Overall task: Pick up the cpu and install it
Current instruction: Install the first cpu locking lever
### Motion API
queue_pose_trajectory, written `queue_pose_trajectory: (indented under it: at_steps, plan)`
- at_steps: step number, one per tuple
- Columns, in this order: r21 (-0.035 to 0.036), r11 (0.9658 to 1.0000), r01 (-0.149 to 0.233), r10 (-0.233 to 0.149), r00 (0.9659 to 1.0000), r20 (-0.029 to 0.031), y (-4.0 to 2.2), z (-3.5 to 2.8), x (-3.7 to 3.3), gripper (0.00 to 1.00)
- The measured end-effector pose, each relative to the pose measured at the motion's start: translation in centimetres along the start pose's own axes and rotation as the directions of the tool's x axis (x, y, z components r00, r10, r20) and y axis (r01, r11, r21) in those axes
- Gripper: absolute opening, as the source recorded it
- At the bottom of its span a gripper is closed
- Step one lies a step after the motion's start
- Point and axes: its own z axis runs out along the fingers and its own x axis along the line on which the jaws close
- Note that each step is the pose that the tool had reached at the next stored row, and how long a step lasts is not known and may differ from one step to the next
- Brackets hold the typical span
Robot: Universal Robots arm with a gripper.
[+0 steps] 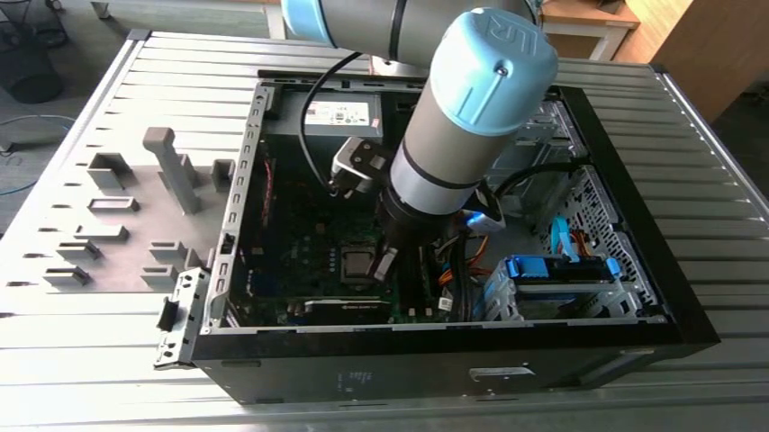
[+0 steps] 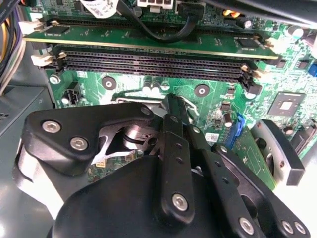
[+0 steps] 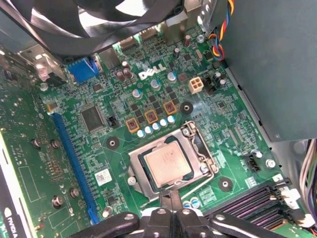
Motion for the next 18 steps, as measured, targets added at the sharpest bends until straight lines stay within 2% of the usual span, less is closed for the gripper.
queue_pose_trajectory:
  at_steps: [18]
  plan:
    - [-0.0014,1.0000,0.001,-0.001,1.0000,0.0026,-0.47,0.75,0.21,0.11]
